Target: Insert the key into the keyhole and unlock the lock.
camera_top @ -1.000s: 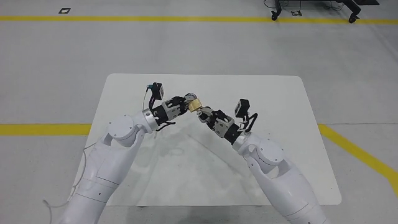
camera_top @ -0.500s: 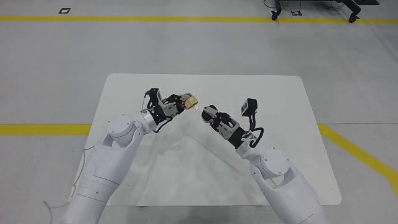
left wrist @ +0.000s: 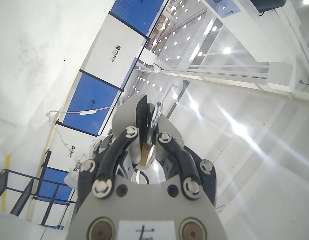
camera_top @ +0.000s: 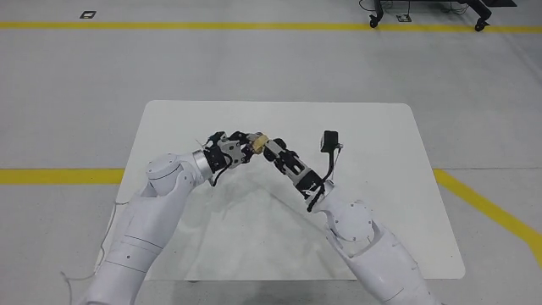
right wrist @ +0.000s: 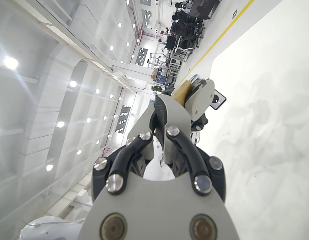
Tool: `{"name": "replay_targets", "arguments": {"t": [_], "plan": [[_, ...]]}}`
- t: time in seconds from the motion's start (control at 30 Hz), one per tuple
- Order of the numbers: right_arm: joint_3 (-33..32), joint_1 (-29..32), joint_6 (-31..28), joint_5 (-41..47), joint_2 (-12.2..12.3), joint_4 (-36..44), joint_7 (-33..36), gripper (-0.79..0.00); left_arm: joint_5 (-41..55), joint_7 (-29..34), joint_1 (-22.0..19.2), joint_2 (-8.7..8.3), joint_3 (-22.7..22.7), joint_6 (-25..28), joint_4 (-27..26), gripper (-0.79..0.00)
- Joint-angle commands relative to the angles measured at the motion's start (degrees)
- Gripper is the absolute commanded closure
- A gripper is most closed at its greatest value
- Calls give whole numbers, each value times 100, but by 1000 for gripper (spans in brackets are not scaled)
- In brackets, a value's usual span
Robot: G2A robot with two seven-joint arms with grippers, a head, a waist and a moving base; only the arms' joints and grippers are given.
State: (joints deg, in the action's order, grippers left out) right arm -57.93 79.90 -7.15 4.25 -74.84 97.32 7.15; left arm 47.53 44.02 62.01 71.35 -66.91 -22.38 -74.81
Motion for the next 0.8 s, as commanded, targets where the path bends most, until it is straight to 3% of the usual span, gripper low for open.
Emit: {"name": "replay_targets", "arguments": {"t": [0.0, 0.07, 0.1, 0.23, 0.33, 0.47, 0.77], "plan": [[-3, 29, -56, -9, -6, 52, -49, 0, -76, -35, -6, -6, -4, 74, -20, 0], [-50, 123, -161, 97, 0, 143, 15, 0, -209, -102, -4, -13, -20, 275, -55, 0], [-87, 187, -234, 328, 5, 194, 160, -105, -346, -152, -7, -19, -26, 428, -87, 0], [-367, 352, -301, 1363, 53, 251, 995, -185, -612, -98, 37, -34, -25, 868, -176, 0], [-561, 332, -164, 1936, 84, 160, 1548, -197, -588, 9, 46, -33, -23, 985, -189, 0], [-605, 168, 319, 2190, 90, -30, 1794, -302, -617, 103, 36, -34, -1, 1040, -180, 0], [-532, -64, 525, 2382, 50, -213, 1788, -188, -788, 227, 11, -48, 30, 1118, -196, 0]]}}
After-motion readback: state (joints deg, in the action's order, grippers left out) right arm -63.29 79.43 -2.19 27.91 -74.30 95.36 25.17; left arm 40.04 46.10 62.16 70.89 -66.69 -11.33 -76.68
